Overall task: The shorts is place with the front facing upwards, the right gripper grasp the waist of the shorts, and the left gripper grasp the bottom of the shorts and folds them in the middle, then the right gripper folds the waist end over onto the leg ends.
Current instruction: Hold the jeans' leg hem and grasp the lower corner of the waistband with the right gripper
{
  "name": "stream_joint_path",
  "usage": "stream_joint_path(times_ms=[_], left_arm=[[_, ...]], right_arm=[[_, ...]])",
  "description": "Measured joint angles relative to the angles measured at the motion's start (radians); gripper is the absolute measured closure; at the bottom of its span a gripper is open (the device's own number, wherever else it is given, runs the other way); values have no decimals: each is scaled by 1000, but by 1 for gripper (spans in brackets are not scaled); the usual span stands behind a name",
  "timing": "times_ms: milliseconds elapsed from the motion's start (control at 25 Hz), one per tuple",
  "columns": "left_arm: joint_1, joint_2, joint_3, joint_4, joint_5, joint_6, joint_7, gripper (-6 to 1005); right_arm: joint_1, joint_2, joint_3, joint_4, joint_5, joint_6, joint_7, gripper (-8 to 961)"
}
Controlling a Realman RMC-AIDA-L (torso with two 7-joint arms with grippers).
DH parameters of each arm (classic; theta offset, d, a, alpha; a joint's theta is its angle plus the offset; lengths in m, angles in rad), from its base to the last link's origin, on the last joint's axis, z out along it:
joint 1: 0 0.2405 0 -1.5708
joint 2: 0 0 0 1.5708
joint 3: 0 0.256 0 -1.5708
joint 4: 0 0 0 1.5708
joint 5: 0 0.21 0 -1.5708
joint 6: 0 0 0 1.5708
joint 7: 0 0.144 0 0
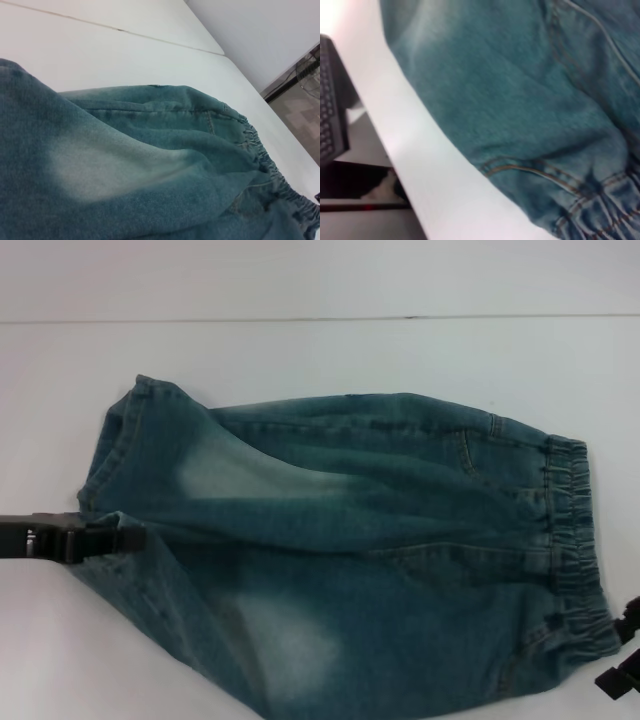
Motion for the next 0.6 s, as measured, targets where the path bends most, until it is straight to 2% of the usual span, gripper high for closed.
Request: stream_joint_path(times_ms=[240, 480, 600], left_arm=[[1, 0, -2, 0, 0, 0, 0, 955], [1, 0, -2, 0, 0, -2, 0, 954], [0, 0, 2, -1, 0, -7, 0, 954]], right_arm=[[-8, -12, 13, -3, 61, -30, -23, 23], [-8, -3, 3, -2, 54, -10, -41, 147], [-6, -2, -2, 6, 52, 9, -39, 278]])
